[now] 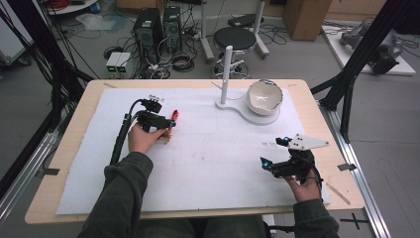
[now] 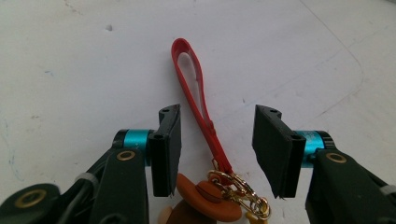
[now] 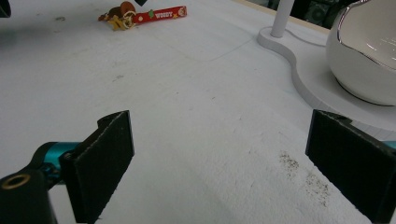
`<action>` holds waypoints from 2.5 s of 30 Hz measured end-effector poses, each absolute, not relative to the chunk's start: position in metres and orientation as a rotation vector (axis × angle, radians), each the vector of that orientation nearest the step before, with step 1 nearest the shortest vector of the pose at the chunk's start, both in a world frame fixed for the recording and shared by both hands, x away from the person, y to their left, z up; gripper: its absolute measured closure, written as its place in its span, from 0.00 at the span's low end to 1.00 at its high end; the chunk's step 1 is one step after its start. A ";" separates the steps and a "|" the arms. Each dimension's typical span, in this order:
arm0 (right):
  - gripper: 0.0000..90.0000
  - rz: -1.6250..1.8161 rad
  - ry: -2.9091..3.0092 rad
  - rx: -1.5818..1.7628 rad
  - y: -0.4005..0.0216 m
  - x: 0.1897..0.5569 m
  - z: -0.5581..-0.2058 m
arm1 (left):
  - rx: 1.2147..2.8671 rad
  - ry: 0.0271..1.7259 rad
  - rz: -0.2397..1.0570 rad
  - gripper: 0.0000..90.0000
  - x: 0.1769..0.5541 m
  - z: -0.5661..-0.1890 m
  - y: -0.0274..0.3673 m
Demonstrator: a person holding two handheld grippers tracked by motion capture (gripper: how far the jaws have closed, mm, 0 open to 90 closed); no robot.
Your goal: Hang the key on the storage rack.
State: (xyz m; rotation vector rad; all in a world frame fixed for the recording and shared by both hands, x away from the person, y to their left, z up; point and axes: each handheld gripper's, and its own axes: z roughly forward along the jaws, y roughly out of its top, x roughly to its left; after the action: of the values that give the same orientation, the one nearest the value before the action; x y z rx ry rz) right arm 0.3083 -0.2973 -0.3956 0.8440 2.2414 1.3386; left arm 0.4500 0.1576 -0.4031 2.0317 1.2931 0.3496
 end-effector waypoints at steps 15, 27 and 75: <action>0.08 1.343 2.236 0.838 -0.298 0.308 -0.395 | 2.038 1.376 0.337 0.66 0.455 -0.414 0.151; 0.07 1.343 2.239 0.845 -0.298 0.307 -0.395 | 2.036 1.396 0.368 0.77 0.457 -0.418 0.146; 0.07 1.342 2.243 0.835 -0.297 0.307 -0.395 | 2.086 1.386 0.460 0.96 0.454 -0.420 0.142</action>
State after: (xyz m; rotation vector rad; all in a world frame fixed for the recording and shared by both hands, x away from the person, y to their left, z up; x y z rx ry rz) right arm 0.3075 -0.2966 -0.3953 0.8348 2.2430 1.3420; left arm 0.4541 0.1416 -0.4197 2.0855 1.3857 0.4596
